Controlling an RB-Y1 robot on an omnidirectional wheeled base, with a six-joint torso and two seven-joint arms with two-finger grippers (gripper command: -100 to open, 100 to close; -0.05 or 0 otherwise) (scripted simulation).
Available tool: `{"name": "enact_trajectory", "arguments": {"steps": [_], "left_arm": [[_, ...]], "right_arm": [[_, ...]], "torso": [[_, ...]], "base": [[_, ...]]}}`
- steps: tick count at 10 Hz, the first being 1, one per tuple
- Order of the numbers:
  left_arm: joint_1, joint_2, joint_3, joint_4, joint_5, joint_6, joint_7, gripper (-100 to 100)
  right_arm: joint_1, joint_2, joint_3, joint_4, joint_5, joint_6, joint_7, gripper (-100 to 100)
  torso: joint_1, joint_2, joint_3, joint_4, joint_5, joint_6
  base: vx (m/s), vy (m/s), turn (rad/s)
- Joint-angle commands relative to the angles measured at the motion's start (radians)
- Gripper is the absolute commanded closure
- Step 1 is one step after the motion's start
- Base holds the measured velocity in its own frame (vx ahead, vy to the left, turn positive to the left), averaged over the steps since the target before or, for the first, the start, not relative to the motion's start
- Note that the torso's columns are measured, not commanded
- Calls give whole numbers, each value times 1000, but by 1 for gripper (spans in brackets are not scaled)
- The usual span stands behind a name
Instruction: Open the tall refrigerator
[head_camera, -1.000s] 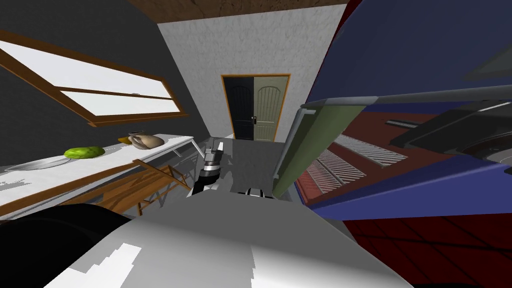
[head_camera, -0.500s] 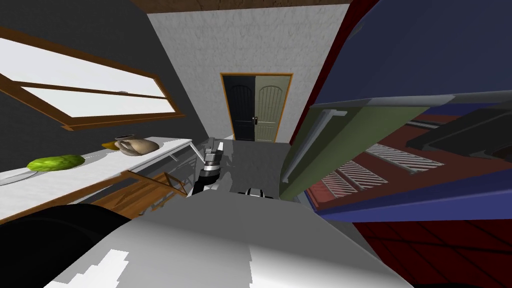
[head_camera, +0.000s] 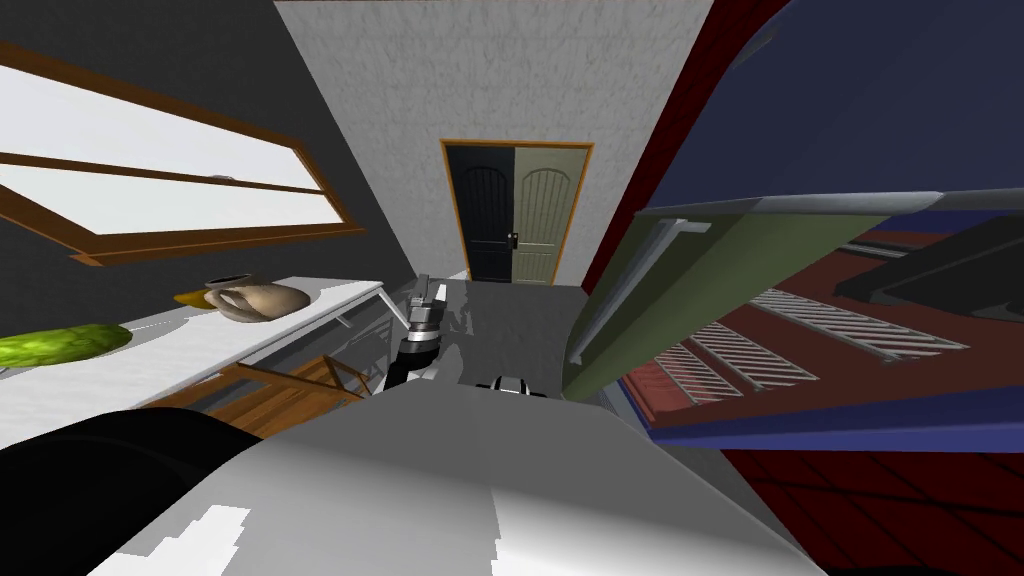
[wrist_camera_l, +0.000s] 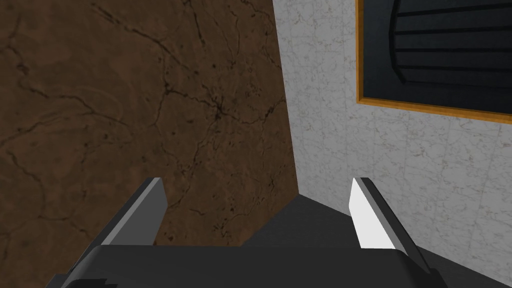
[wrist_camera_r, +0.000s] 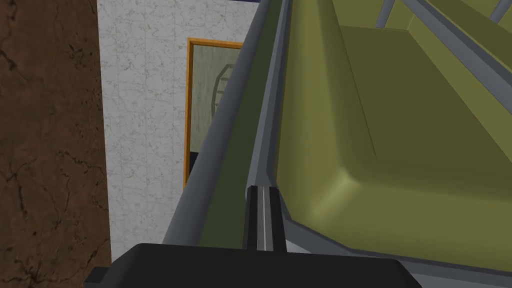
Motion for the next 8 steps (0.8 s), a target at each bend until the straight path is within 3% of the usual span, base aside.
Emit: {"name": "enact_trajectory", "arguments": {"steps": [1, 7, 8], "left_arm": [[0, 0, 0, 0, 0, 0, 0, 0], [0, 0, 0, 0, 0, 0, 0, 0], [0, 0, 0, 0, 0, 0, 0, 0]], "right_arm": [[20, -21, -30, 10, 3, -25, -21, -100], [79, -81, -116, 49, 7, -97, -81, -100], [73, -75, -108, 41, 9, -89, -78, -100]], "torso": [[2, -3, -1, 0, -1, 1], [4, -2, -1, 0, 0, 1], [3, -3, -1, -1, 0, 1]], "base": [[116, 172, -61], [120, 210, -52], [66, 81, -18]]}}
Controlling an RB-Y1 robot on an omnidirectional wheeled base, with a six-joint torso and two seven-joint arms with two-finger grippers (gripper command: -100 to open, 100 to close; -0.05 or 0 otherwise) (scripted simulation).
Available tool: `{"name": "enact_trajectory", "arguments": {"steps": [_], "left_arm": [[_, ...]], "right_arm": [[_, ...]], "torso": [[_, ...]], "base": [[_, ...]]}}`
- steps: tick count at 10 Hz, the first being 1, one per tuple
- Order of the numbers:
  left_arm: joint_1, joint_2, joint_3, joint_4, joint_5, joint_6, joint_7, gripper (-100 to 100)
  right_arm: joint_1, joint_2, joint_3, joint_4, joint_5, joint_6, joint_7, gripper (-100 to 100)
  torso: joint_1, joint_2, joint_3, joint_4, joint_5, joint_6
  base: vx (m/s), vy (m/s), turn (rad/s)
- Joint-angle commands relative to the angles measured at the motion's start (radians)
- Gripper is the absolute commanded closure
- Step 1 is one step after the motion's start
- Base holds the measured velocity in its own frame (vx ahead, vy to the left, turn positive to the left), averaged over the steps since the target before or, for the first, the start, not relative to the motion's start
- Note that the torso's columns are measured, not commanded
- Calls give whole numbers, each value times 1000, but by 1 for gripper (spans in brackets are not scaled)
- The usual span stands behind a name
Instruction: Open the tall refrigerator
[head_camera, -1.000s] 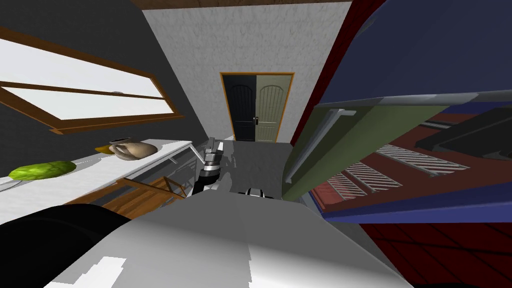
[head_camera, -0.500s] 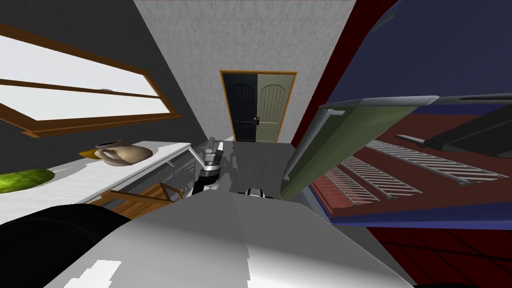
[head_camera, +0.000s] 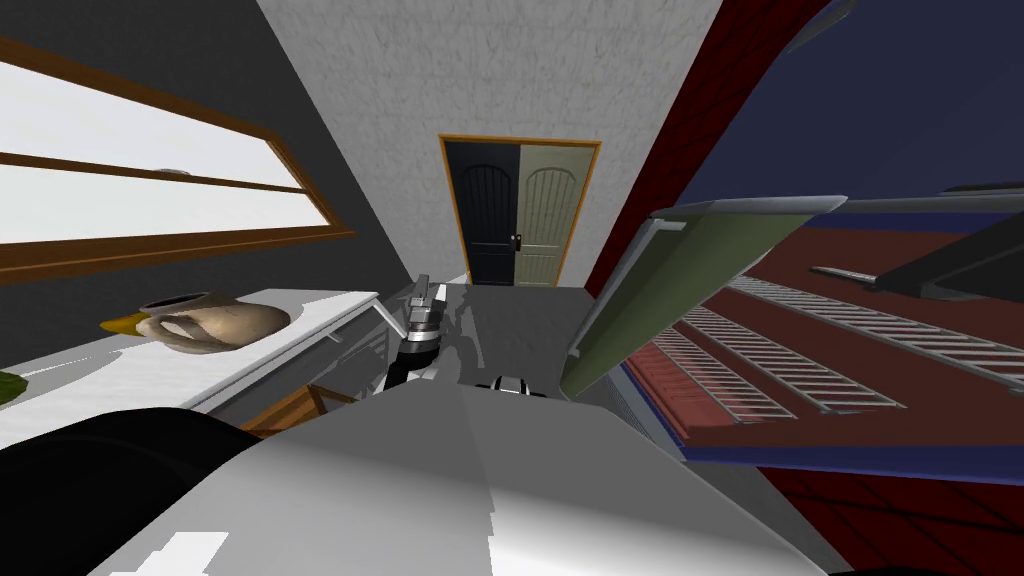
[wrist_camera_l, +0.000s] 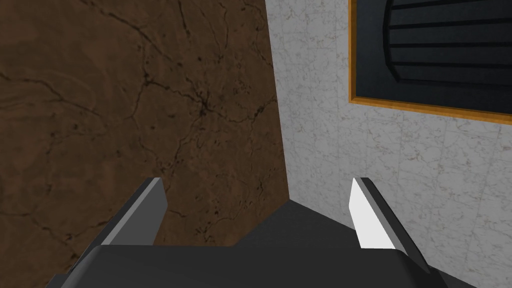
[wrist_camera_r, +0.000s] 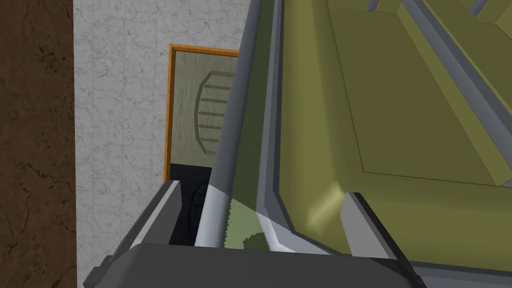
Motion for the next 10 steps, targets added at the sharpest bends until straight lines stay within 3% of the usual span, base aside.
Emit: {"name": "enact_trajectory", "arguments": {"steps": [1, 2, 3, 6, 10], "left_arm": [[0, 0, 0, 0, 0, 0, 0, 0], [0, 0, 0, 0, 0, 0, 0, 0], [0, 0, 0, 0, 0, 0, 0, 0], [0, 0, 0, 0, 0, 0, 0, 0], [0, 0, 0, 0, 0, 0, 0, 0]], "right_arm": [[7, -24, -30, 7, 2, -20, -20, -100], [4, -12, -16, 3, 1, -10, -9, -100], [4, -14, -18, 3, 1, -12, -12, 100], [24, -8, -41, 34, 23, -19, -17, 100], [48, -1, -70, 72, 51, -29, -24, 100]], "torso": [[-5, 3, 1, 1, -2, 0], [-6, 1, 1, 0, -2, 0], [-3, 2, 1, 0, -1, 0], [12, -7, -5, -2, 4, 0], [1, 1, 1, 1, 0, 0]], "base": [[92, 17, 17], [58, 6, 5], [9, 1, 1], [173, 199, -67], [170, 261, -64]]}}
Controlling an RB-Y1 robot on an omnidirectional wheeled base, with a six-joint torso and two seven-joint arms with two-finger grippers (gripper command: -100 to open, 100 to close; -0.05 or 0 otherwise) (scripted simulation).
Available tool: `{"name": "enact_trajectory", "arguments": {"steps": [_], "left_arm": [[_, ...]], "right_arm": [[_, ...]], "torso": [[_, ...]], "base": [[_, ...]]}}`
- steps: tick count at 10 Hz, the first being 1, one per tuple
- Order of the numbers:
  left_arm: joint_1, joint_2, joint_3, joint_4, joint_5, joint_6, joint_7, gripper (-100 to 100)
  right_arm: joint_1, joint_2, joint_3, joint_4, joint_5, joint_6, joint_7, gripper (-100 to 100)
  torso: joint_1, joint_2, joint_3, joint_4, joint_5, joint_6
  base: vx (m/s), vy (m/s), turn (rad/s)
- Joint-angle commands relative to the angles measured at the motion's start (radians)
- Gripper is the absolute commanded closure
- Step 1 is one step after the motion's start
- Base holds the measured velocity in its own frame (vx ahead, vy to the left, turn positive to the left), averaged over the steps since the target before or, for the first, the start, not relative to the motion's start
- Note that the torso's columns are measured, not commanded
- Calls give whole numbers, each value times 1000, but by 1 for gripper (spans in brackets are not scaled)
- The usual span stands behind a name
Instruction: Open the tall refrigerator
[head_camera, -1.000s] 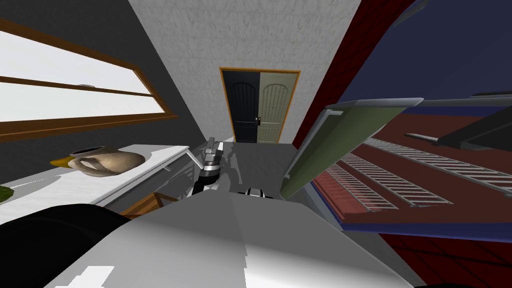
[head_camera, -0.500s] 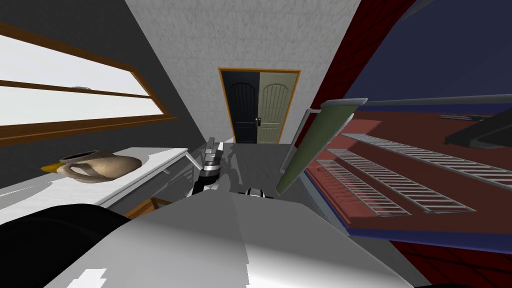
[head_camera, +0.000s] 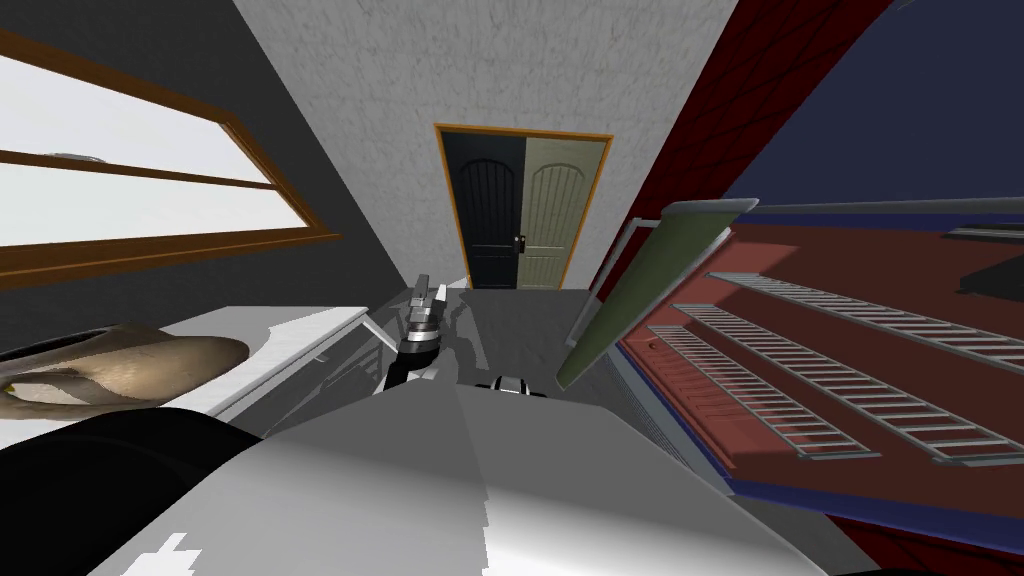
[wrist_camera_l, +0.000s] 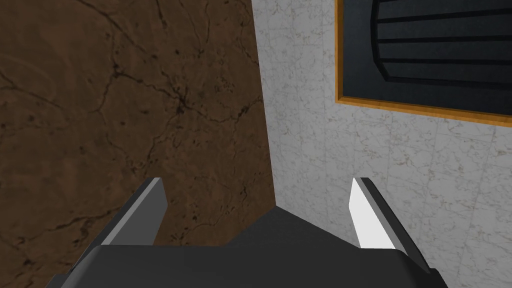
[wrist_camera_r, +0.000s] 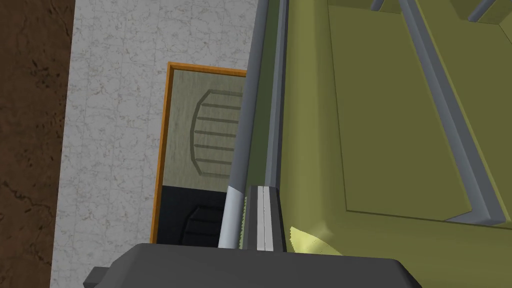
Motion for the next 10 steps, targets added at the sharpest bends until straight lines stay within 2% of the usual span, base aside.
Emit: {"name": "enact_trajectory", "arguments": {"steps": [1, 2, 3, 10], "left_arm": [[0, 0, 0, 0, 0, 0, 0, 0], [0, 0, 0, 0, 0, 0, 0, 0], [0, 0, 0, 0, 0, 0, 0, 0], [0, 0, 0, 0, 0, 0, 0, 0]], "right_arm": [[13, -2, -12, 25, 28, -5, -13, 100], [10, -2, -10, 18, 25, -5, -12, 100], [20, -35, -48, 26, 21, -32, -37, -100], [54, -148, -182, 52, 6, -123, -119, -100]], "torso": [[3, -1, -1, -1, 1, -1], [1, -2, -2, -1, 1, -1], [-7, 2, 1, 0, -1, -1], [3, -2, -2, -1, 1, -1]], "base": [[197, 264, -52], [92, 114, -15], [19, 18, -26], [-3, -20, -24]]}}
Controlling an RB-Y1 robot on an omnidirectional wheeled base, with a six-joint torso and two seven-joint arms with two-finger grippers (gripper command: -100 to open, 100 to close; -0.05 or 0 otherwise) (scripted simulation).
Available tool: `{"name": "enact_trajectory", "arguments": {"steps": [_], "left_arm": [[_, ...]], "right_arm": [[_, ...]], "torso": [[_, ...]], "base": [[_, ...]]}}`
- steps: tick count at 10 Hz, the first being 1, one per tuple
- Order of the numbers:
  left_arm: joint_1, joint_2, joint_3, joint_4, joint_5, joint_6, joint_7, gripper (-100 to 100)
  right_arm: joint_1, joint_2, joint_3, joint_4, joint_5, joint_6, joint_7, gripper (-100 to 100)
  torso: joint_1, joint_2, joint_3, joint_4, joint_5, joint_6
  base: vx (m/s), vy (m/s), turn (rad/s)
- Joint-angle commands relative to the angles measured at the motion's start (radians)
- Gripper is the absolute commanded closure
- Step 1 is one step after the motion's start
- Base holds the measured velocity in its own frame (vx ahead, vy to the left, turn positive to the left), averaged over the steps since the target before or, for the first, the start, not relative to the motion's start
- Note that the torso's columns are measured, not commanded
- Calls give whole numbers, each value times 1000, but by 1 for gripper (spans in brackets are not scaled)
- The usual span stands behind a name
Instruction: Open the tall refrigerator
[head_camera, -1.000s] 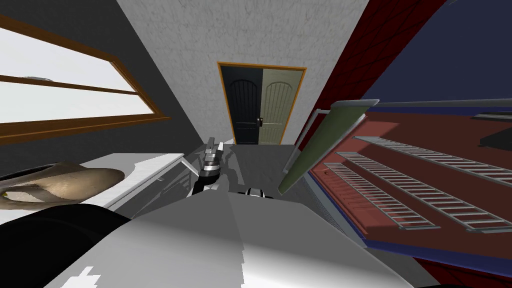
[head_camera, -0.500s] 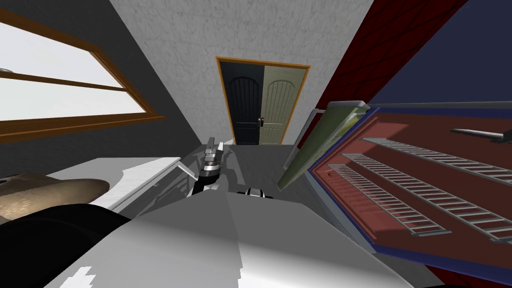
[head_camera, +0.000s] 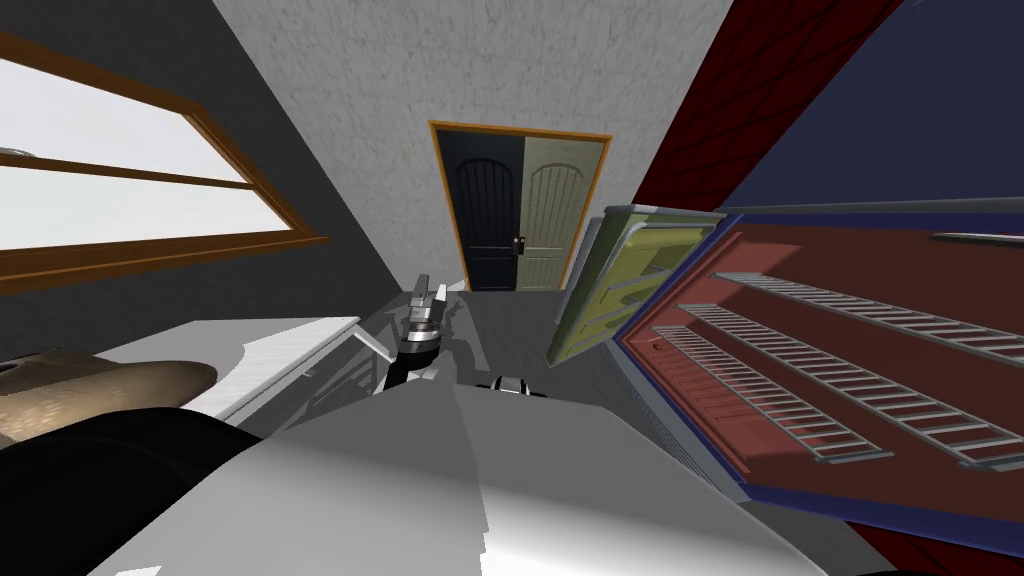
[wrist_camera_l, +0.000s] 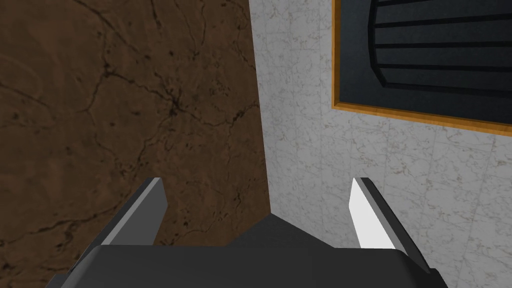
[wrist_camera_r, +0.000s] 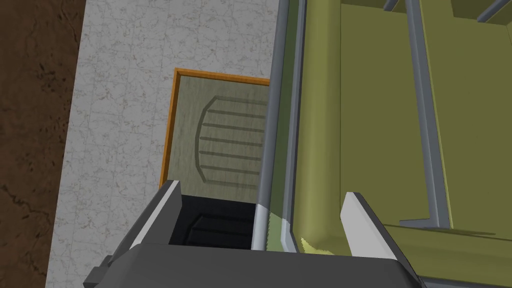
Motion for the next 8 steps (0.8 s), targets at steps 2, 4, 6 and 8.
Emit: {"name": "enact_trajectory", "arguments": {"steps": [2, 4, 6, 8], "left_arm": [[0, 0, 0, 0, 0, 0, 0, 0], [0, 0, 0, 0, 0, 0, 0, 0], [0, 0, 0, 0, 0, 0, 0, 0], [0, 0, 0, 0, 0, 0, 0, 0]], "right_arm": [[10, -39, -39, 3, 7, -29, -37, -100], [11, -41, -41, 3, 7, -32, -41, 0], [11, -41, -41, 3, 7, -32, -41, 0], [11, -41, -41, 3, 7, -32, -41, 0]], "torso": [[-2, 1, 1, 0, -1, 0], [-2, 2, 1, 1, -1, 0], [-1, 1, 1, 0, -1, 0], [-1, 1, 1, 0, -1, 0]], "base": [[1, -5, -10], [0, 0, 0], [0, 0, 0], [0, 0, 0]]}}
